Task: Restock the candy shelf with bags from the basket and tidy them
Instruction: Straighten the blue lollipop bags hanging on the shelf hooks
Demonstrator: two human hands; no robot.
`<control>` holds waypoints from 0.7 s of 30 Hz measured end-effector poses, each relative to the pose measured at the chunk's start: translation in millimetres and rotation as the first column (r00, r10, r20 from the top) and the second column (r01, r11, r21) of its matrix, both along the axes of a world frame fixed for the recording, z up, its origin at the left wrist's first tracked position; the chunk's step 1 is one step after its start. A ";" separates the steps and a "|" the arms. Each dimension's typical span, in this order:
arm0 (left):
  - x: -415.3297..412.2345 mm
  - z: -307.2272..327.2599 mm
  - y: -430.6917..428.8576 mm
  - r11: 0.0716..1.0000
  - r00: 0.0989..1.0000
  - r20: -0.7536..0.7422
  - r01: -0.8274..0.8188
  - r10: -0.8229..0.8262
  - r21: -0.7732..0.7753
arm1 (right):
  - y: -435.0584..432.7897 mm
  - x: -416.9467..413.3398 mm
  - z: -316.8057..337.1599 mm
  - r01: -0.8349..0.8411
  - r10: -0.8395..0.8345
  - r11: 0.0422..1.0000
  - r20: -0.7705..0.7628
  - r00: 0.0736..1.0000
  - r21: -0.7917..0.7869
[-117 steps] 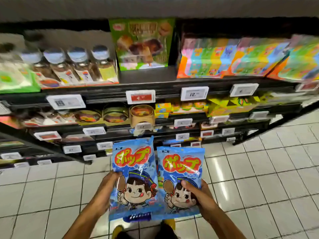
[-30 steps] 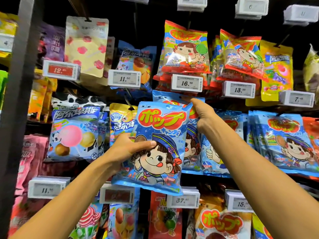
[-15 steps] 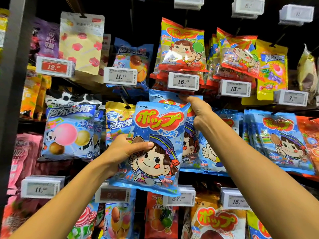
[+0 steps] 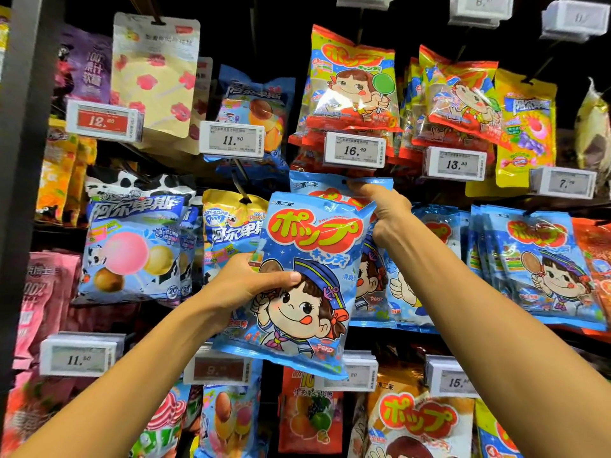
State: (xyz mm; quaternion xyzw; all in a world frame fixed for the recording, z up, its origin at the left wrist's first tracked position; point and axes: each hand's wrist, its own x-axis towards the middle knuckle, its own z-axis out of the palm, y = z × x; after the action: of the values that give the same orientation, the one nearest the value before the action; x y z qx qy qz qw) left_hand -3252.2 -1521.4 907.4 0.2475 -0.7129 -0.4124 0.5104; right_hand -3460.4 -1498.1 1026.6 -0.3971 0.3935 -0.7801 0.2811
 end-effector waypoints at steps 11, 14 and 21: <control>-3.8 0.2 -11.4 0.999 0.997 0.069 0.027 -0.029 0.038 | -0.5 -1.2 -1.1 0.019 -0.022 0.998 -0.044 0.999 -0.053; -2.6 3.1 -13.6 0.999 0.999 0.037 0.039 -0.039 0.005 | 0.7 1.6 0.6 0.024 -0.024 0.998 0.001 1.000 -0.062; -22.6 34.2 -11.4 0.991 0.993 -0.044 0.108 -0.111 -0.080 | -6.1 -6.0 2.4 0.057 -0.053 0.998 0.149 0.987 -0.026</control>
State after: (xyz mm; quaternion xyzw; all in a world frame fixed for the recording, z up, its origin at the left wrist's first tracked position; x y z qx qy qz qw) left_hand -3274.8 -1532.8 941.6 0.1779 -0.7282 -0.4177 0.5134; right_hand -3466.3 -1504.1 1029.0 -0.3312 0.3703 -0.8209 0.2817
